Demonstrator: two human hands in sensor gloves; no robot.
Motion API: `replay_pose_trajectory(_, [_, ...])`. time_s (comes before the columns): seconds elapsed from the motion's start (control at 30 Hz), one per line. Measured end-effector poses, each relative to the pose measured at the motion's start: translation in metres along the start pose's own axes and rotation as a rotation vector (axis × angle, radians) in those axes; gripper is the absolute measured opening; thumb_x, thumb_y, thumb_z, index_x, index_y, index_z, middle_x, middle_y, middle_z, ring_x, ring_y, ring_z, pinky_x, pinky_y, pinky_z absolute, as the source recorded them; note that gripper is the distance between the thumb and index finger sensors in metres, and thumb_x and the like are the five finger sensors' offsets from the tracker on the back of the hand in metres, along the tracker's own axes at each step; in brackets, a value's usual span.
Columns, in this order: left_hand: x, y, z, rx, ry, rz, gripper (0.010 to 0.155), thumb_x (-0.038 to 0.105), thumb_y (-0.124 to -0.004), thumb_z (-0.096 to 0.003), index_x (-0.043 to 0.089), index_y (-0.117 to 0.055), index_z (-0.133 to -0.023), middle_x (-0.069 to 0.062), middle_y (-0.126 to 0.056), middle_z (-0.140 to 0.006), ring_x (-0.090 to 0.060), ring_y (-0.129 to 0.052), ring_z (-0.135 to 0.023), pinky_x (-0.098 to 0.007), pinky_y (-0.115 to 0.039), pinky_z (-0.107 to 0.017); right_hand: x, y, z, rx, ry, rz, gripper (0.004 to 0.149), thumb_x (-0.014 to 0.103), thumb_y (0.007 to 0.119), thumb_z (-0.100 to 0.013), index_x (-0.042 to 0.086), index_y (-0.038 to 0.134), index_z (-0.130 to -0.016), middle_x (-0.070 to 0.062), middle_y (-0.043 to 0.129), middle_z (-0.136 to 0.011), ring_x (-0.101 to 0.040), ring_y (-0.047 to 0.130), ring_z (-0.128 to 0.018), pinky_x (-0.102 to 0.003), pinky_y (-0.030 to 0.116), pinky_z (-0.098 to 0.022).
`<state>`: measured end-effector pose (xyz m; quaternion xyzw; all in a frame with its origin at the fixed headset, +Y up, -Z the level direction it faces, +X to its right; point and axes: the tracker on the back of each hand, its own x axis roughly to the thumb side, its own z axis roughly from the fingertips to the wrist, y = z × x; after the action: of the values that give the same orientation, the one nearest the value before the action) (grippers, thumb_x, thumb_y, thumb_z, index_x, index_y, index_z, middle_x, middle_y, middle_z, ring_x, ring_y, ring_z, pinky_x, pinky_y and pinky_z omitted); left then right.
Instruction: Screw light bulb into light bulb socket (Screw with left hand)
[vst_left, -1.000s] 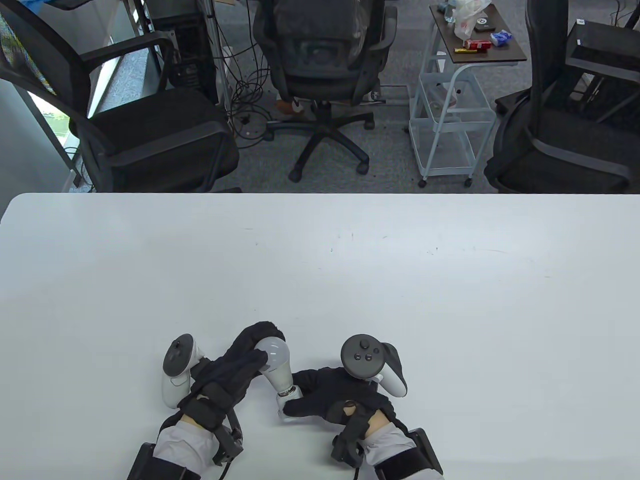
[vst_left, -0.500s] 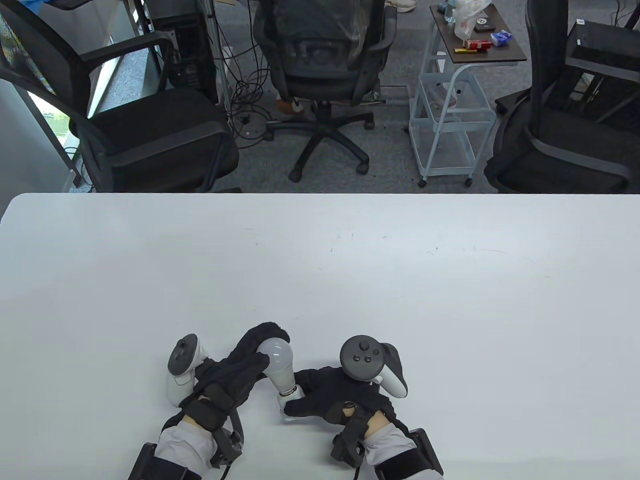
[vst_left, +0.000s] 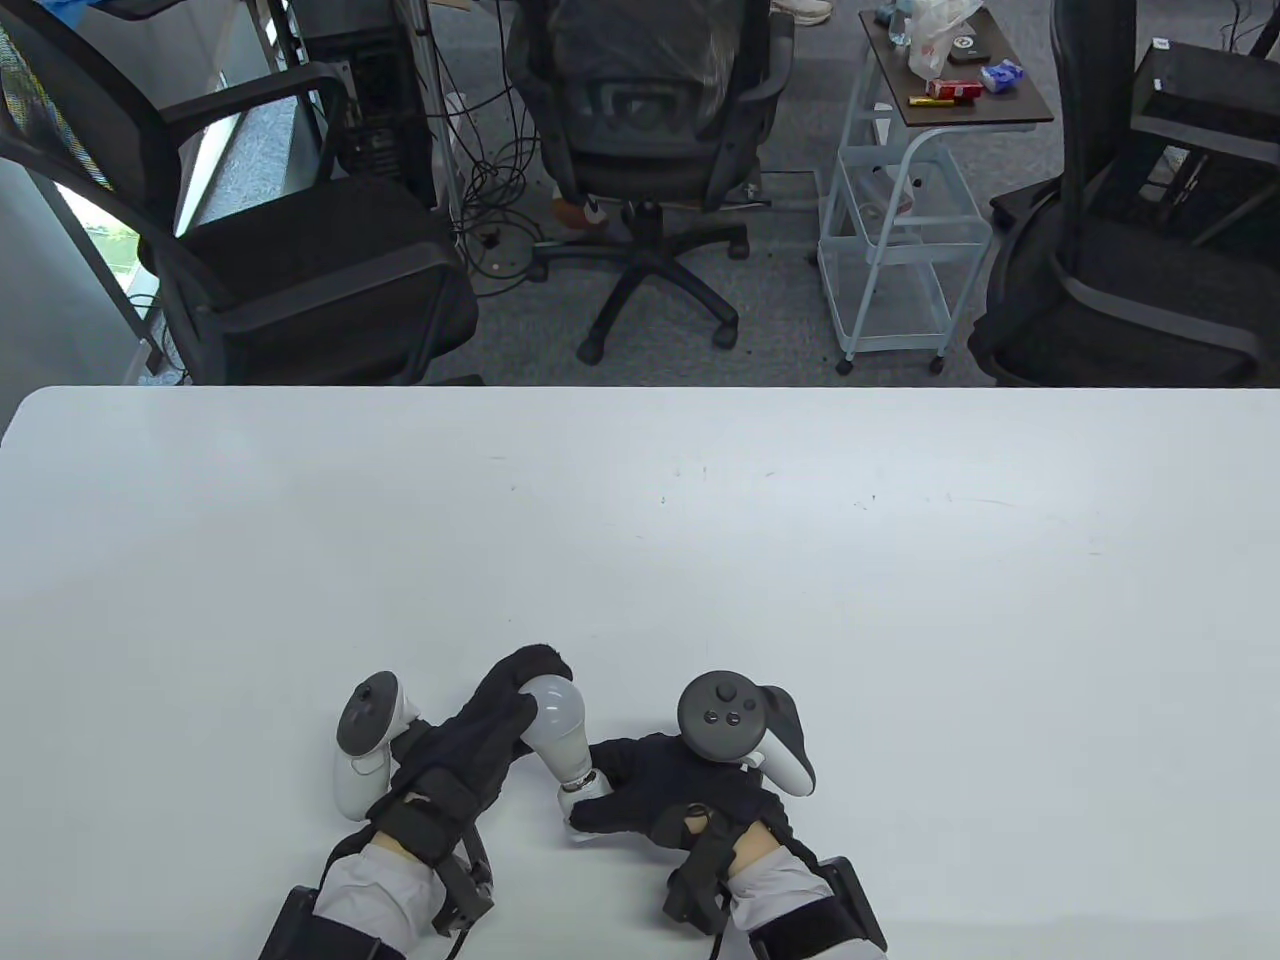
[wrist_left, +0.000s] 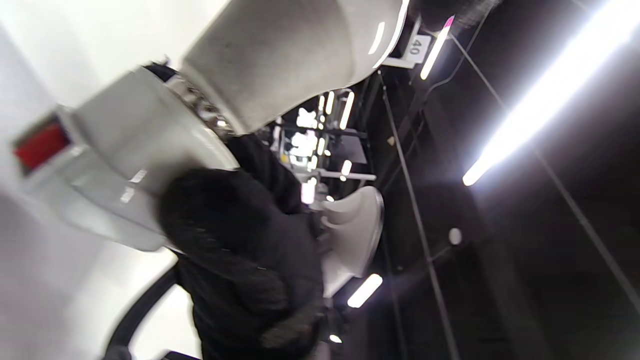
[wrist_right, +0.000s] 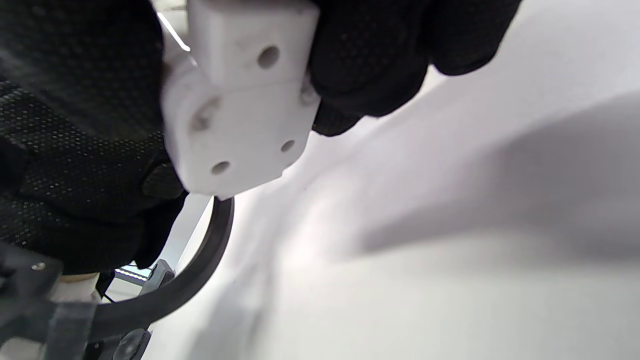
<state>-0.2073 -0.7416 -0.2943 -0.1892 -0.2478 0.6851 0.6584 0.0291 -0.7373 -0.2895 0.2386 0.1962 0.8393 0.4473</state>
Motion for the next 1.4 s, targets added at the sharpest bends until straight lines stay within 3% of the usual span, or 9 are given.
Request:
replay_pose_trajectory(0.1, [0.0030,0.0005,0.0012,0.055,0.038,-0.116,0.074,0.059,-0.068,-0.0650,0.028,-0.030,-0.120,-0.028,-0.018,-0.114,-0.053,-0.014,-0.104,-0.084,-0.023,-0.066,0.0004,0.0005,0.0000,0.003,0.000,0.008,0.064,0.044,0.096,-0.043,0.002,0.076,-0.088,-0.026,0.089,-0.077,-0.033,0.091,-0.051,-0.061,0.069,-0.057])
replay_pose_trajectory(0.23, [0.0042,0.0052,0.0018,0.025,-0.006,-0.050,0.068,0.046,-0.067,-0.0668,0.018,-0.037,-0.120,-0.025,-0.035,-0.116,-0.051,-0.034,-0.107,-0.084,-0.032,-0.066,0.0001,0.0014,-0.0009,0.016,0.012,0.027,0.064,0.044,0.096,-0.043,0.002,0.076,-0.088,-0.026,0.089,-0.077,-0.033,0.091,-0.052,-0.061,0.068,-0.057])
replay_pose_trajectory(0.4, [0.0005,0.0030,0.0002,-0.020,-0.031,0.054,0.068,0.036,-0.059,-0.0670,0.011,-0.025,-0.120,-0.026,-0.031,-0.122,-0.056,-0.025,-0.109,-0.086,-0.028,-0.065,-0.0023,-0.0003,-0.0006,0.009,0.023,0.016,0.064,0.043,0.096,-0.044,0.002,0.076,-0.088,-0.026,0.088,-0.078,-0.033,0.091,-0.052,-0.061,0.068,-0.057])
replay_pose_trajectory(0.53, [0.0011,-0.0011,0.0002,0.018,0.015,-0.062,0.076,0.058,-0.068,-0.0655,0.025,-0.027,-0.120,-0.031,-0.013,-0.117,-0.056,-0.010,-0.105,-0.086,-0.021,-0.064,-0.0029,-0.0009,-0.0001,0.007,0.023,0.008,0.064,0.043,0.096,-0.043,0.002,0.076,-0.088,-0.026,0.088,-0.078,-0.033,0.091,-0.052,-0.061,0.068,-0.057])
replay_pose_trajectory(0.63, [0.0053,0.0032,0.0027,0.086,0.050,-0.178,0.070,0.054,-0.073,-0.0648,0.027,-0.035,-0.118,-0.025,-0.031,-0.112,-0.050,-0.027,-0.105,-0.084,-0.026,-0.065,-0.0020,0.0009,-0.0009,0.018,0.027,0.028,0.064,0.043,0.096,-0.043,0.002,0.076,-0.088,-0.026,0.088,-0.078,-0.034,0.091,-0.052,-0.061,0.068,-0.058])
replay_pose_trajectory(0.83, [-0.0010,0.0046,0.0008,-0.017,-0.027,0.080,0.066,0.035,-0.061,-0.0666,0.013,-0.030,-0.121,-0.026,-0.033,-0.121,-0.055,-0.026,-0.109,-0.087,-0.025,-0.064,-0.0034,0.0000,-0.0011,0.030,0.022,0.007,0.064,0.044,0.095,-0.044,0.003,0.075,-0.089,-0.026,0.088,-0.078,-0.033,0.091,-0.053,-0.061,0.068,-0.058])
replay_pose_trajectory(1.0, [0.0014,0.0009,0.0015,0.047,0.035,-0.111,0.071,0.058,-0.067,-0.0653,0.028,-0.032,-0.120,-0.031,-0.016,-0.117,-0.055,-0.010,-0.105,-0.086,-0.021,-0.064,-0.0042,-0.0001,-0.0008,0.026,0.033,0.014,0.064,0.043,0.095,-0.044,0.002,0.075,-0.089,-0.026,0.088,-0.079,-0.034,0.090,-0.053,-0.062,0.067,-0.058])
replay_pose_trajectory(1.1, [0.0060,0.0045,0.0037,0.099,0.061,-0.202,0.068,0.054,-0.073,-0.0646,0.030,-0.038,-0.117,-0.026,-0.027,-0.112,-0.051,-0.022,-0.105,-0.084,-0.023,-0.065,-0.0034,0.0011,-0.0010,0.030,0.033,0.024,0.064,0.043,0.095,-0.044,0.002,0.075,-0.089,-0.026,0.088,-0.079,-0.034,0.090,-0.053,-0.062,0.067,-0.058])
replay_pose_trajectory(1.4, [-0.0006,0.0072,0.0030,0.047,0.027,-0.050,0.066,0.033,-0.063,-0.0652,0.011,-0.034,-0.120,-0.025,-0.036,-0.119,-0.055,-0.027,-0.108,-0.086,-0.026,-0.063,-0.0065,0.0016,-0.0019,0.039,0.063,0.038,0.064,0.042,0.095,-0.044,0.002,0.075,-0.089,-0.027,0.087,-0.079,-0.034,0.090,-0.053,-0.062,0.066,-0.059])
